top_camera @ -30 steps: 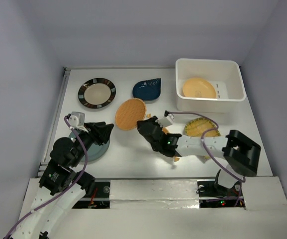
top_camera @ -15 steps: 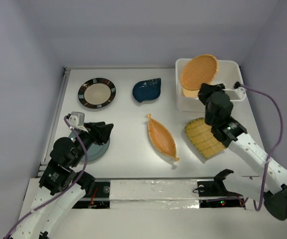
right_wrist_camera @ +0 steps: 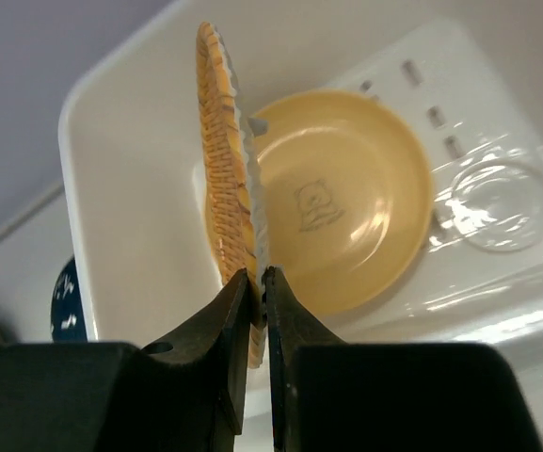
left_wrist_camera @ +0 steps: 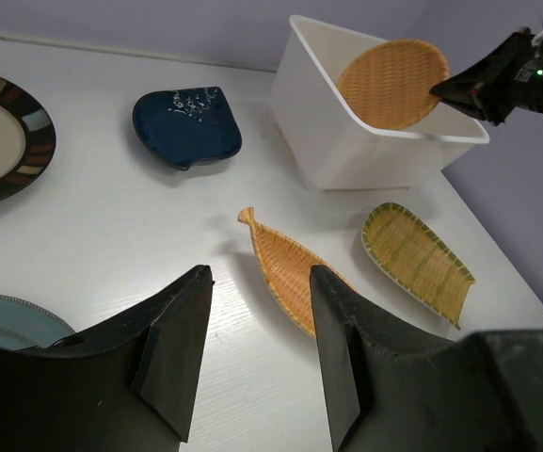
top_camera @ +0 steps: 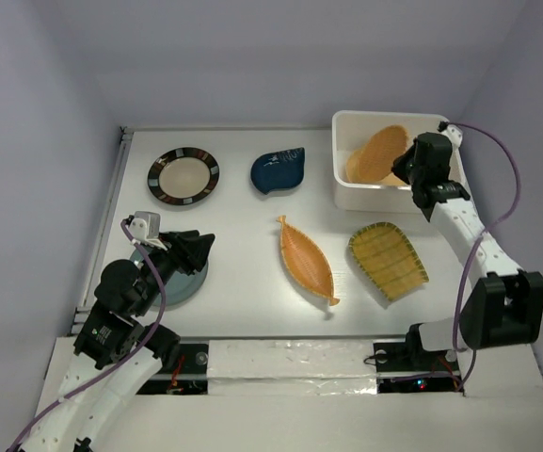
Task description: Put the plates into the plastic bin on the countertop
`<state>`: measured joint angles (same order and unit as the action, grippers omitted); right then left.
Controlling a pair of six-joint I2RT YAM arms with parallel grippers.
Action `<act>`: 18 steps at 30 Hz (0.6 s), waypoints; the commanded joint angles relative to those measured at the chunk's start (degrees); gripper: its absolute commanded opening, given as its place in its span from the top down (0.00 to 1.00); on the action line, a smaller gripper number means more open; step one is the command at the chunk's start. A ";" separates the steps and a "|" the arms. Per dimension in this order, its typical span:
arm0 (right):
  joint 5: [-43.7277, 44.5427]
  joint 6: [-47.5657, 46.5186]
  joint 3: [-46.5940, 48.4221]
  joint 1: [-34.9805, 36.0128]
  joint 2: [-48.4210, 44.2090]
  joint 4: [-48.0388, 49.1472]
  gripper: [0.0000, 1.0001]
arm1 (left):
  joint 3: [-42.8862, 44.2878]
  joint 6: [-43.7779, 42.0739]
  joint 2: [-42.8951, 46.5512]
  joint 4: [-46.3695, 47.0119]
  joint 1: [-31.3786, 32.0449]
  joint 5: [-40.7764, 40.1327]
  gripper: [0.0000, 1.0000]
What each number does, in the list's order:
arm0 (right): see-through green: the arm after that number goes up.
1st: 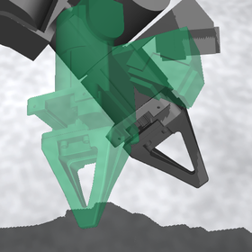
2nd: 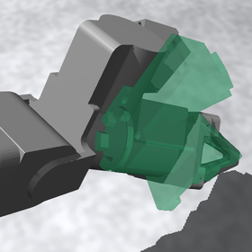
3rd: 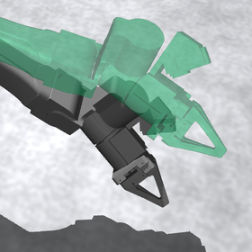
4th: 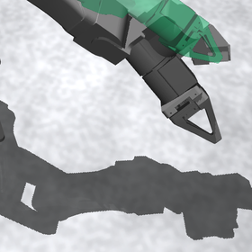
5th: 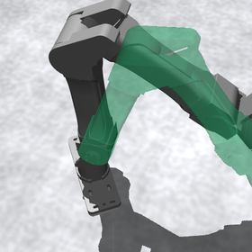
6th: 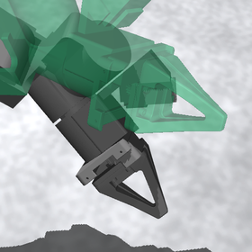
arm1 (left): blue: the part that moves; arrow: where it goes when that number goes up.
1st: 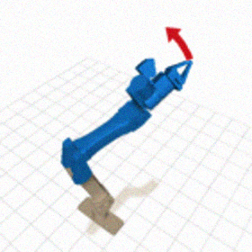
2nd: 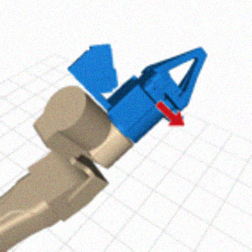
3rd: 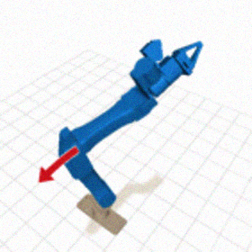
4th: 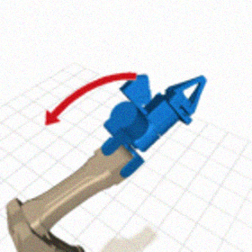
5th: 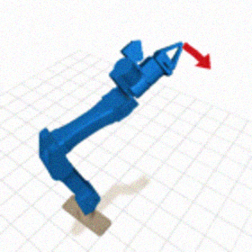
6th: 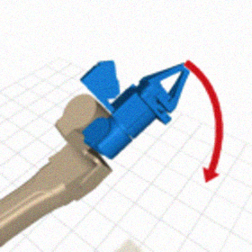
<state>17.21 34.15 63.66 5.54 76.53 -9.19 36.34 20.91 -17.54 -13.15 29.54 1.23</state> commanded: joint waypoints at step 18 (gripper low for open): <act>-9.12 1.00 -0.20 -6.33 -2.08 4.35 0.37 | 0.75 0.01 0.40 1.90 0.26 -0.44 0.56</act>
<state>9.15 35.90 62.72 -0.89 79.83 -8.64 36.34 20.91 -17.54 -13.15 29.54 1.21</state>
